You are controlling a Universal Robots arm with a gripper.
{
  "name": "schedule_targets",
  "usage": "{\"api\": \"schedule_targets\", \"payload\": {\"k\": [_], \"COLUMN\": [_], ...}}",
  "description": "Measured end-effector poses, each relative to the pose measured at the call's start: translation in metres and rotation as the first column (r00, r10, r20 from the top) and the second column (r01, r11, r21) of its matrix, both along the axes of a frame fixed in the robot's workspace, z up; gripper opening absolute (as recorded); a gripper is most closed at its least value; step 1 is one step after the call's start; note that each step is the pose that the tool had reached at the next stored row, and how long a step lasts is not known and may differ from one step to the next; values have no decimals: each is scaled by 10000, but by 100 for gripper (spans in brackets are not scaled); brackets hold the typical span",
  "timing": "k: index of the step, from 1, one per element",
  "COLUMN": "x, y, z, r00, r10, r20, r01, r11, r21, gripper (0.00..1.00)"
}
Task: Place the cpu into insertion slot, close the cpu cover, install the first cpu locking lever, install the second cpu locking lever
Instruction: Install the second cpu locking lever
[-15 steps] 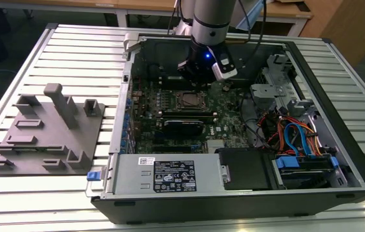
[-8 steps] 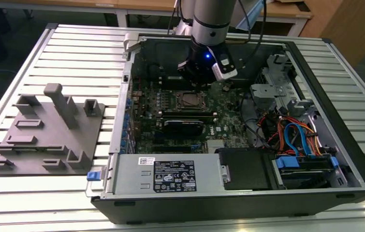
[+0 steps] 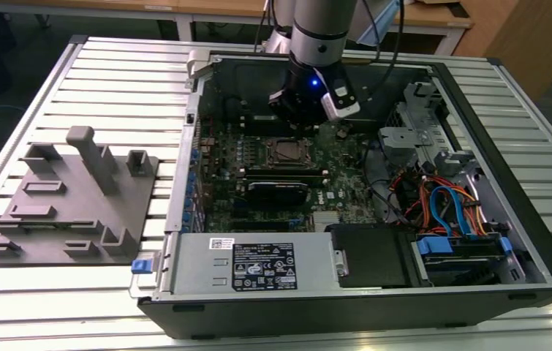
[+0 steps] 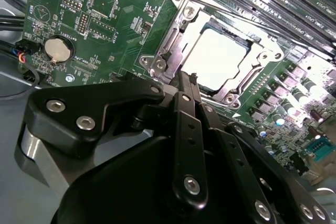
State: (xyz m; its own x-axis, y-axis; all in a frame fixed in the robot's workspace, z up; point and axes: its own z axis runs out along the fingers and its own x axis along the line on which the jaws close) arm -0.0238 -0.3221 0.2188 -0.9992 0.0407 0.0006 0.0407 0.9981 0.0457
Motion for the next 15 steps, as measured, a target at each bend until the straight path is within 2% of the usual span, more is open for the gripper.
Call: {"api": "schedule_targets", "payload": {"k": [5, 15], "x": [0, 0], "y": [-2, -47], "z": [16, 26], "r00": [10000, 10000], "r10": [4, 4], "r20": [0, -1], "r01": [-4, -4], "r11": [10000, 10000], "r21": [1, -3], "gripper": [10, 10]}}
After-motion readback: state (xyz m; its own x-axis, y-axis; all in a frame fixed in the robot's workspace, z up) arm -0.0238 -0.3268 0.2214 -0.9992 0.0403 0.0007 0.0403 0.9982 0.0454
